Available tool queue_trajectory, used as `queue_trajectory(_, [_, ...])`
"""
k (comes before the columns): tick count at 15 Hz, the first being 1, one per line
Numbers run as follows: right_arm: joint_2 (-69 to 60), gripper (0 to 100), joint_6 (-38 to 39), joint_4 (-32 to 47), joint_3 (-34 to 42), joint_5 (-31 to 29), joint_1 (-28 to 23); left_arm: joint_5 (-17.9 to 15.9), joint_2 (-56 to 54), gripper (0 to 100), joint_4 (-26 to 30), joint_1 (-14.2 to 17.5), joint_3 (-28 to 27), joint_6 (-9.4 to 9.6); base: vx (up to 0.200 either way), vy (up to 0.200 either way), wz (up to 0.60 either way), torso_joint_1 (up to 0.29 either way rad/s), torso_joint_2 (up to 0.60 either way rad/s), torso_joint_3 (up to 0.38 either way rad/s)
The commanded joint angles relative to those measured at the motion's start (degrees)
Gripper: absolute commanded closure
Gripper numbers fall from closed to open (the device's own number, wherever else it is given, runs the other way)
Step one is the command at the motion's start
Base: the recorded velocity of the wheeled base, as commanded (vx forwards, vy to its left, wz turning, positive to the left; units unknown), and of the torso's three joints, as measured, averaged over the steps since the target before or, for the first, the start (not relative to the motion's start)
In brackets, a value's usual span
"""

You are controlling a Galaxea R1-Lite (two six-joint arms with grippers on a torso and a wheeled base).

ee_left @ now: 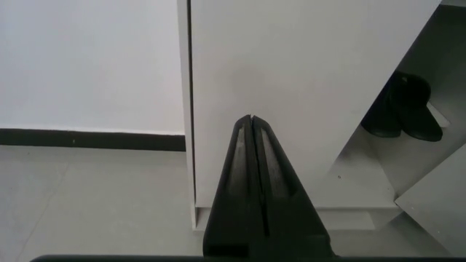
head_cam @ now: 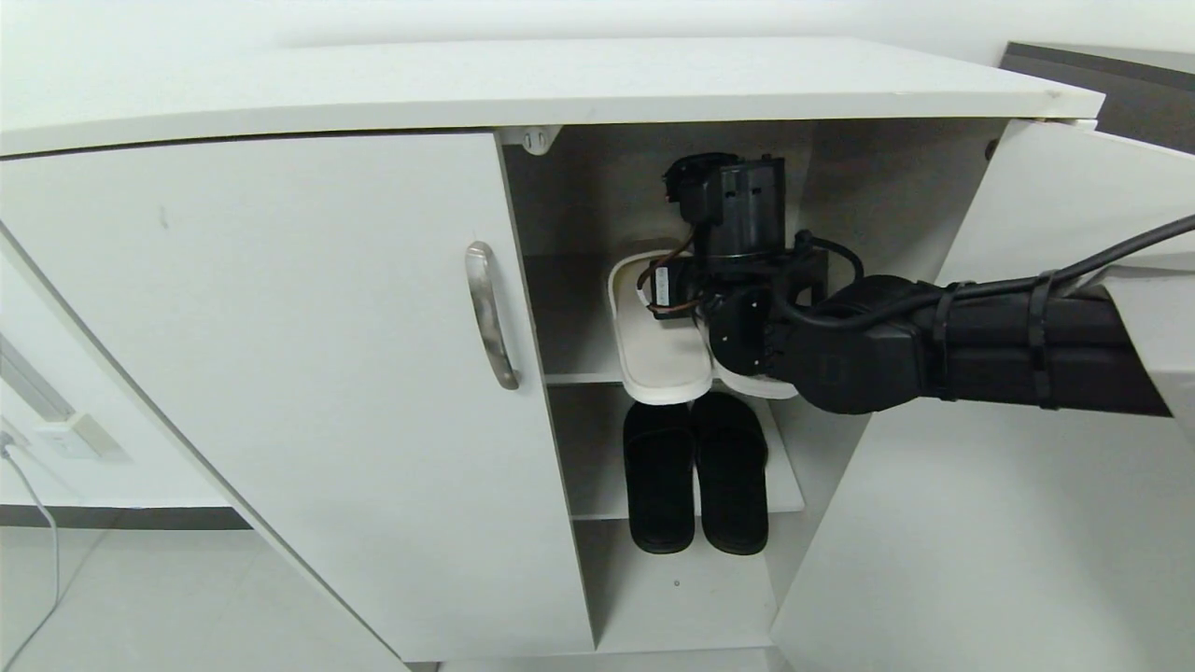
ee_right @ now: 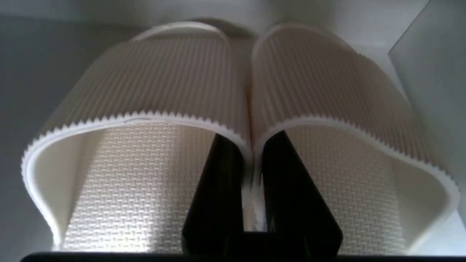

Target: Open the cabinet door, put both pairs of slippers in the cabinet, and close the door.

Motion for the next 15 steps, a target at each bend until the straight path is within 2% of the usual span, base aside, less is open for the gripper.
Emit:
queue_trajectory(1, [0.8, 100, 0.1, 0.0, -0.4, 0.0, 0.0, 0.0, 0.0, 100, 0.0, 0.0, 0.0, -0.02, 0.000, 0.000, 0.00, 0.000, 0.00, 0.000])
queue_trajectory(7, [1.0, 100, 0.5, 0.0, -0.1, 0.7, -0.7, 0.2, 0.0, 100, 0.0, 0.0, 0.0, -0.02, 0.000, 0.000, 0.00, 0.000, 0.00, 0.000])
queue_trajectory(8, [1.0, 0, 0.8, 0.0, 0.1, 0.7, -0.7, 0.2, 0.0, 100, 0.0, 0.0, 0.0, -0.02, 0.000, 0.000, 0.00, 0.000, 0.00, 0.000])
queue_trajectory(11, [0.6, 0, 1.1, 0.0, 1.6, 0.7, -0.7, 0.2, 0.0, 100, -0.1, 0.0, 0.0, -0.02, 0.000, 0.000, 0.00, 0.000, 0.00, 0.000])
queue_trajectory(15, [-3.7, 0, 2.8, -0.5, 7.5, 0.3, 1.1, 0.2, 0.0, 100, 0.0, 0.0, 0.0, -0.10, 0.000, 0.000, 0.00, 0.000, 0.00, 0.000])
